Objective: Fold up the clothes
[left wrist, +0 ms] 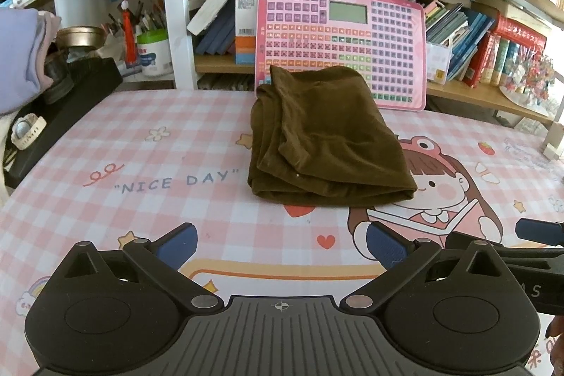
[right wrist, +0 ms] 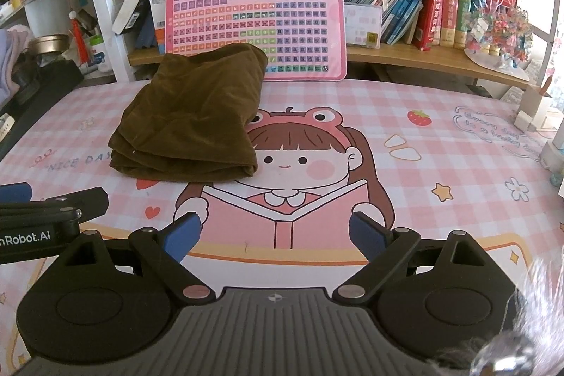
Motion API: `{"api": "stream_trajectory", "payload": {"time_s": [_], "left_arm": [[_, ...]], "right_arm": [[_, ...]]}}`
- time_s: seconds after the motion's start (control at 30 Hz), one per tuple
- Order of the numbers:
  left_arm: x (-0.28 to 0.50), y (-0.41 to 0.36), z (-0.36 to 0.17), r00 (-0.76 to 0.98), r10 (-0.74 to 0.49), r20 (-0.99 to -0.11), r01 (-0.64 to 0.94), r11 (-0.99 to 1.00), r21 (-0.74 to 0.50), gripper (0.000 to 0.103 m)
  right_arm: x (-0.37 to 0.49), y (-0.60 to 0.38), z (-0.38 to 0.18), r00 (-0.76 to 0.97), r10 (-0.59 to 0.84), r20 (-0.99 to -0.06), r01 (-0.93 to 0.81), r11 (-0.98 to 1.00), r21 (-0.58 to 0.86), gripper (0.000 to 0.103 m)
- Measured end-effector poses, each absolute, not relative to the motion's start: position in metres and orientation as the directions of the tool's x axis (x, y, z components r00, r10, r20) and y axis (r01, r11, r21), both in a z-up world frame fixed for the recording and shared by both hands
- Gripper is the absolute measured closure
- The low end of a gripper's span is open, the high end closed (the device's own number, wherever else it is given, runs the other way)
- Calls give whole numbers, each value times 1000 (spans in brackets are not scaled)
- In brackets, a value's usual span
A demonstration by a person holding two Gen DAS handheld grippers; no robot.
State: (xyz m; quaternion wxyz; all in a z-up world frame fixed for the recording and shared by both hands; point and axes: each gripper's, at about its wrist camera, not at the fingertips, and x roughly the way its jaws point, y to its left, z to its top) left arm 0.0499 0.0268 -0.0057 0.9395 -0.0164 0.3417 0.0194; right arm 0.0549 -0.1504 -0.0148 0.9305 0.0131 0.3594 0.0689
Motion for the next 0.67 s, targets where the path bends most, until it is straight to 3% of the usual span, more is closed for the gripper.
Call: {"api": "stream_trajectory", "payload": {"time_s": [0.67], "left_arm": [[54, 25, -9, 747, 8, -665, -33, 999, -25, 0]], "right_arm": [[60, -152, -18, 725, 135, -675, -118, 990, 71, 12]]}}
